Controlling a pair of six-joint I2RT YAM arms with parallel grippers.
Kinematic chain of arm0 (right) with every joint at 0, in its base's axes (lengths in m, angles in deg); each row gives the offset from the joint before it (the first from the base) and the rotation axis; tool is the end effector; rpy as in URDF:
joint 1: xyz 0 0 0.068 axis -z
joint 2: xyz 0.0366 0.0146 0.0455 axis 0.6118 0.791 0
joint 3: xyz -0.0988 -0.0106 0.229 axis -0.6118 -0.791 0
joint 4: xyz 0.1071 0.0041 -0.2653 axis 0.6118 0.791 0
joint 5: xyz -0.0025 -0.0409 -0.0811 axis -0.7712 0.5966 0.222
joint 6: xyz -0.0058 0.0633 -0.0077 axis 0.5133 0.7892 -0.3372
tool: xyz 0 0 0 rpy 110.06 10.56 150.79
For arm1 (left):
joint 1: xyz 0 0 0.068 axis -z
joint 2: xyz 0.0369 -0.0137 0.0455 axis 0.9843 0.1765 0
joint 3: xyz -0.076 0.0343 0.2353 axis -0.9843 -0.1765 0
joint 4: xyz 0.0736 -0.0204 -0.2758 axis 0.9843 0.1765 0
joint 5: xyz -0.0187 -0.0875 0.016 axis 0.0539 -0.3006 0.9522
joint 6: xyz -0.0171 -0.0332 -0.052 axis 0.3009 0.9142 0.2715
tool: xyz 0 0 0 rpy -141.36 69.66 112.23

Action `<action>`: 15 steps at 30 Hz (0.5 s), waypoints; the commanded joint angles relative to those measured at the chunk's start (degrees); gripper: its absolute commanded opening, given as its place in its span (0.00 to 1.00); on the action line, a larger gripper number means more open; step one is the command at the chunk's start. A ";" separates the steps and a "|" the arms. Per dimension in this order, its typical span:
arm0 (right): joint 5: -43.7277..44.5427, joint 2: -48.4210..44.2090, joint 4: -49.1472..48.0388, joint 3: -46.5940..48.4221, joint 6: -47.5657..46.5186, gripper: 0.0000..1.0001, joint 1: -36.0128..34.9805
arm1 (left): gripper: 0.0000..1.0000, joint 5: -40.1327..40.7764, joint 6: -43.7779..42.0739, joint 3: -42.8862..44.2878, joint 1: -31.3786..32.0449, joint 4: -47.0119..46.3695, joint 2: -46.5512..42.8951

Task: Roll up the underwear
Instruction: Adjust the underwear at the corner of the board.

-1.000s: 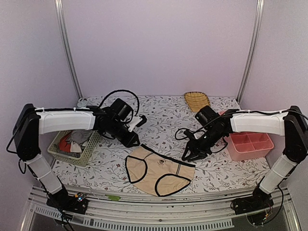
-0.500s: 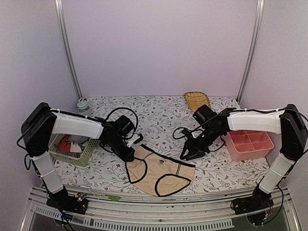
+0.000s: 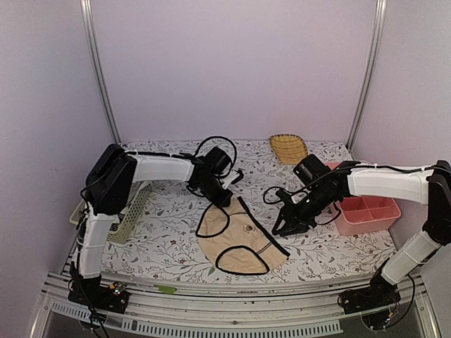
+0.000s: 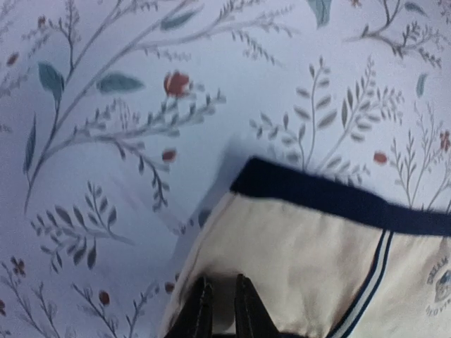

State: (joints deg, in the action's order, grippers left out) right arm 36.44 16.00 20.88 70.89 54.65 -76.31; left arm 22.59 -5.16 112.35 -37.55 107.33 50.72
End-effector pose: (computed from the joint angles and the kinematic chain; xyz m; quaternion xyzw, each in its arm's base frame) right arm 0.2333 0.2210 0.1605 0.1248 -0.9349 -0.3321 0.0128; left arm 0.3568 -0.3297 0.0866 0.3632 0.9022 -0.1186 0.2000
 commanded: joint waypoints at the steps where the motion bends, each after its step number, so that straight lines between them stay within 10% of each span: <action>1: -0.27 -2.30 -2.34 -2.55 2.86 0.30 -0.06 | 0.15 -2.77 -4.58 11.01 -1.20 2.69 8.97; 6: -1.81 0.75 -7.43 -2.16 4.35 0.28 -2.04 | 0.22 -6.12 -5.82 17.79 -1.90 1.25 5.65; 15: -1.84 12.55 -12.27 0.95 2.53 0.25 -7.61 | 0.32 -7.83 -4.51 3.14 -4.68 -0.60 -11.91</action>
State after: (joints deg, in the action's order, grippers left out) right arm 34.85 25.34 11.46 70.37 58.30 -82.65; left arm 16.03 -9.64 122.25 -40.59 107.66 47.57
